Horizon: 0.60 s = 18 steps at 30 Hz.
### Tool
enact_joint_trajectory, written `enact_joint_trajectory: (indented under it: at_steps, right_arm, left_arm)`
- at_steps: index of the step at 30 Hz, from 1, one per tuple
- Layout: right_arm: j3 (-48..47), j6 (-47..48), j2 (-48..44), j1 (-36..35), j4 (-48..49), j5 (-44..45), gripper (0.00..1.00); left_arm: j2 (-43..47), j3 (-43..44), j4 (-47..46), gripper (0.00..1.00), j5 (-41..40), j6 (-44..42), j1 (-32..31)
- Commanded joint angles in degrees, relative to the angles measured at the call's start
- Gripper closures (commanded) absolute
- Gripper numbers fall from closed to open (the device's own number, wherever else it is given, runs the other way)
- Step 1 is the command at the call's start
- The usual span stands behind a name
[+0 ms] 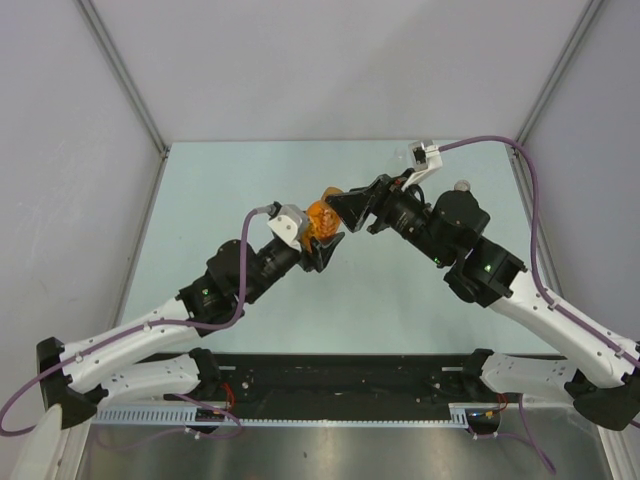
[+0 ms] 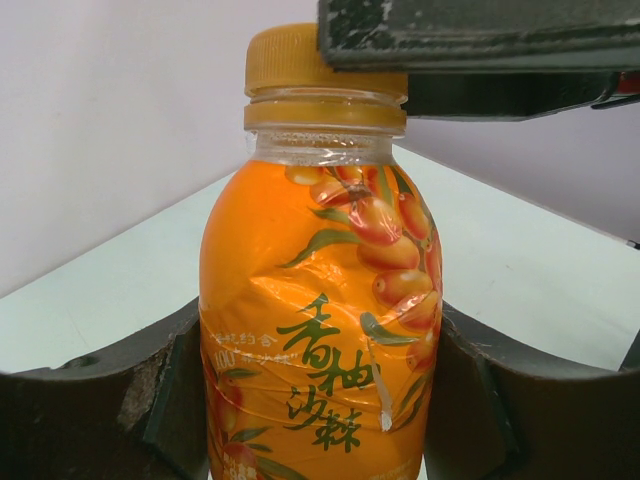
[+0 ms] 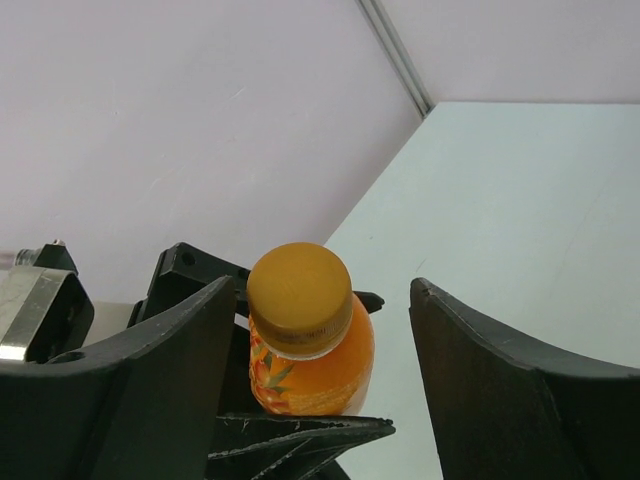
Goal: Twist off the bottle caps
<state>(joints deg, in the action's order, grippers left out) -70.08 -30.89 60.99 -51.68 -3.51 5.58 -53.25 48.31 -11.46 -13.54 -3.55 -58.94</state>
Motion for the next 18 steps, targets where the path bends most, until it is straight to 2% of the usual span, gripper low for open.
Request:
enact_joint_trajectory:
  at_steps: [1,4,8,12,13,15,16,18]
  right_arm:
    - [-3.0,0.1,0.1,-0.2,2.8,-0.4,0.27]
    - [-3.0,0.2,0.2,-0.3,2.9,-0.7,0.32]
    - [-3.0,0.3,0.3,-0.3,2.9,-0.8,0.46]
    - [-3.0,0.4,0.4,-0.3,2.9,-1.3,0.56]
    - [-3.0,0.5,0.4,-0.3,2.9,-1.4,0.62]
    - [-3.0,0.5,0.5,-0.3,3.0,-1.7,0.67]
    - [-3.0,0.5,0.5,-0.3,2.9,-2.0,0.75]
    - [-3.0,0.6,0.5,-0.2,2.9,-2.9,0.83]
  left_arm:
    - [0.0,0.0,-2.2,1.00,-0.6,-1.7,-0.8]
    - [0.0,0.0,-2.1,1.00,-0.7,-1.8,-1.1]
    - [-0.2,0.1,-1.8,1.00,-0.9,-1.9,-1.3]
    - [-0.3,0.1,-1.8,1.00,-1.0,-2.3,-1.4]
    - [-0.4,0.1,-1.9,1.00,-1.0,-2.2,-1.4]
    - [-0.4,0.1,-1.8,1.00,-1.1,-2.4,-1.4]
    - [-0.3,0.2,-1.8,1.00,-1.1,-2.4,-1.4]
    - [-0.2,0.1,-1.8,1.00,-1.1,-2.5,-1.4]
